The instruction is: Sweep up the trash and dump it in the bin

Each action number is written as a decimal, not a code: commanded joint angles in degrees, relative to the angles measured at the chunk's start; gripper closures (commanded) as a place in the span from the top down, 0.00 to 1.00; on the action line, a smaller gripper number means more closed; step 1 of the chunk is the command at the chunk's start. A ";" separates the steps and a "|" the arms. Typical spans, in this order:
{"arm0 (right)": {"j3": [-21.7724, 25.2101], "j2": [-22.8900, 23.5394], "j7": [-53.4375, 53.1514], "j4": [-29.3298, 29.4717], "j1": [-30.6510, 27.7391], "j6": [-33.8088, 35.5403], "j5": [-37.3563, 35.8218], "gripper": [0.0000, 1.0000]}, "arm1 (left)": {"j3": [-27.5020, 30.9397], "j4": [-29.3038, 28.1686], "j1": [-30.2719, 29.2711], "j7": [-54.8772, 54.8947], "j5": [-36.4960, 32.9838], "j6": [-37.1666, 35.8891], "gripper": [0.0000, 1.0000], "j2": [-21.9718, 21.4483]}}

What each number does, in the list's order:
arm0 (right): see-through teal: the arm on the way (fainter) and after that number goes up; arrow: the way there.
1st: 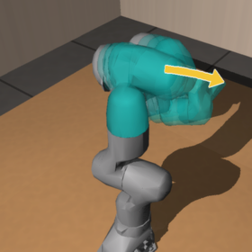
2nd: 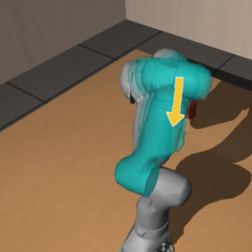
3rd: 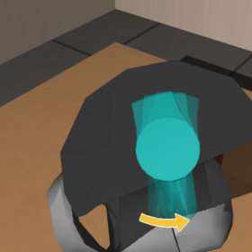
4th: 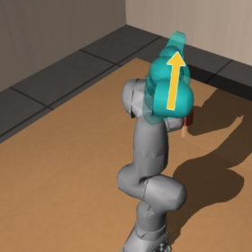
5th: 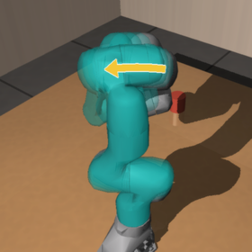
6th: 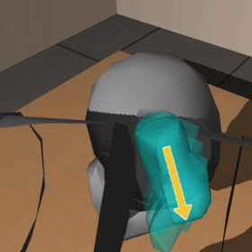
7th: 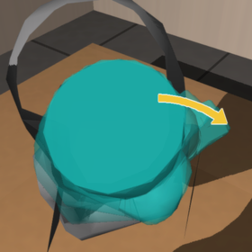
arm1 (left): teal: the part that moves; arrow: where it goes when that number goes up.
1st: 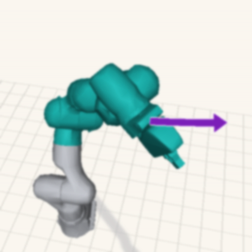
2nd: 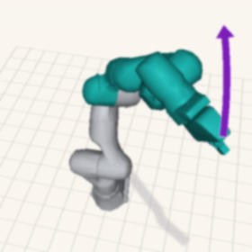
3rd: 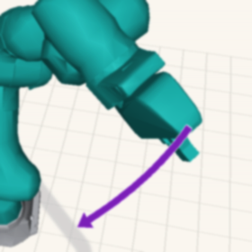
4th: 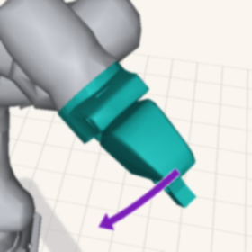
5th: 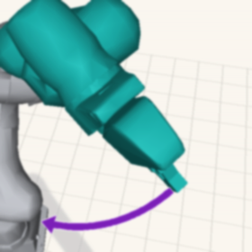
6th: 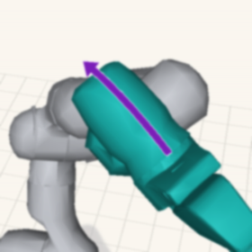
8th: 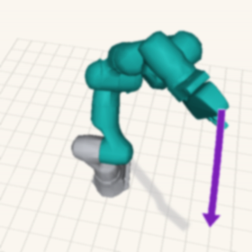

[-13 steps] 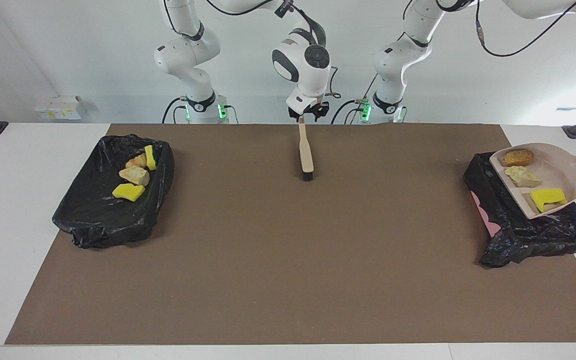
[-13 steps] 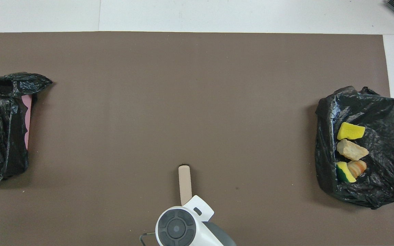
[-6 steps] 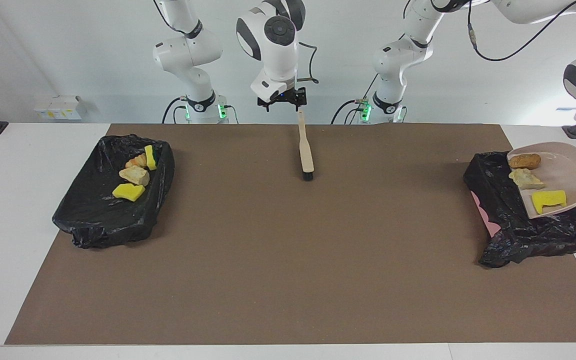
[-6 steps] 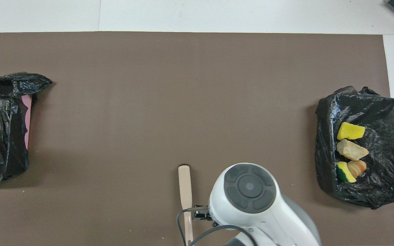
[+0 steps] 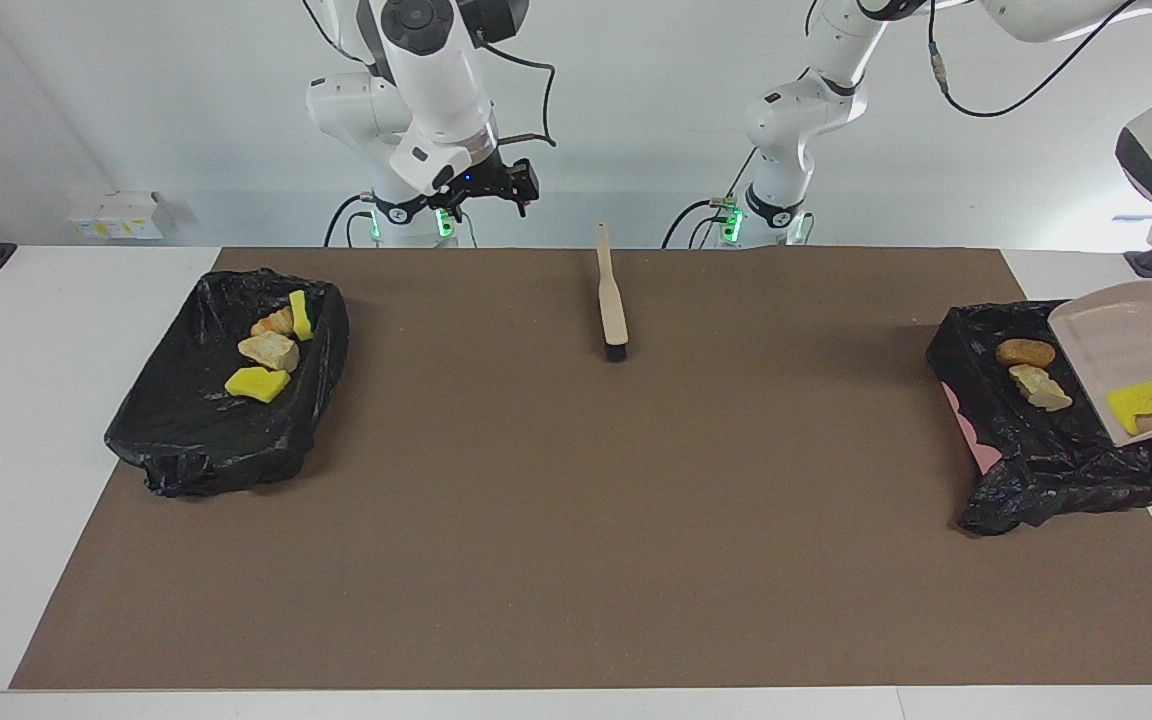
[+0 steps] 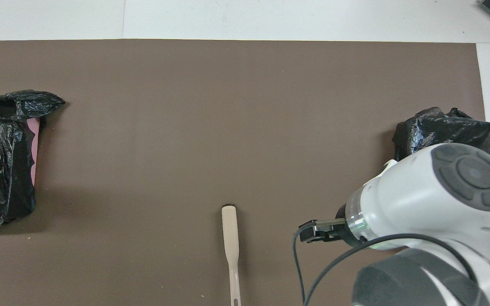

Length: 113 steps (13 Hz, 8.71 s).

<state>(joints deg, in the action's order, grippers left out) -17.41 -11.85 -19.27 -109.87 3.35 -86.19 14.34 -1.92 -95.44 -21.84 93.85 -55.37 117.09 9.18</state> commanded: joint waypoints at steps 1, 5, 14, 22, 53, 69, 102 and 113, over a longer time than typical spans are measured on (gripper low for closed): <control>-0.69 -0.28 1.52 2.90 -3.43 2.95 -1.24 1.00 | 0.69 -2.21 1.71 -4.88 -3.60 -0.28 0.00 -3.12; -0.69 0.07 1.08 5.54 -4.05 3.31 -4.59 1.00 | 0.60 -5.53 6.44 -13.74 -9.65 -7.12 0.00 -6.01; -0.52 0.51 0.73 7.74 -6.25 3.22 -8.81 1.00 | 0.42 -9.85 7.86 -17.74 -16.53 -7.40 0.00 -11.11; -0.43 0.60 1.25 7.83 -7.39 3.05 -8.98 1.00 | -0.63 -9.59 14.89 -28.87 3.13 -21.81 0.00 -12.00; 8.35 0.69 6.24 7.92 -3.70 2.43 -10.92 1.00 | -0.98 -8.71 50.31 -113.08 55.28 -0.73 0.00 5.31; 12.31 3.23 8.37 11.87 -2.20 2.52 -15.58 1.00 | -0.55 -8.89 46.99 -121.27 55.19 3.50 1.00 6.81; 12.31 2.88 9.17 11.26 -4.49 2.61 -15.93 1.00 | -0.46 4.47 20.78 -86.37 55.45 -27.44 1.00 -5.06; 12.31 -1.17 9.08 -3.85 -16.26 -15.57 -16.63 1.00 | -0.37 5.09 20.78 -86.29 55.37 -28.41 1.00 -5.41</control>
<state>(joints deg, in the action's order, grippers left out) -4.55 -11.42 -11.40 -109.51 -10.83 -97.33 -1.41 -2.15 -90.81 -0.58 6.78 0.26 89.80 3.98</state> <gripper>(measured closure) 0.000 0.000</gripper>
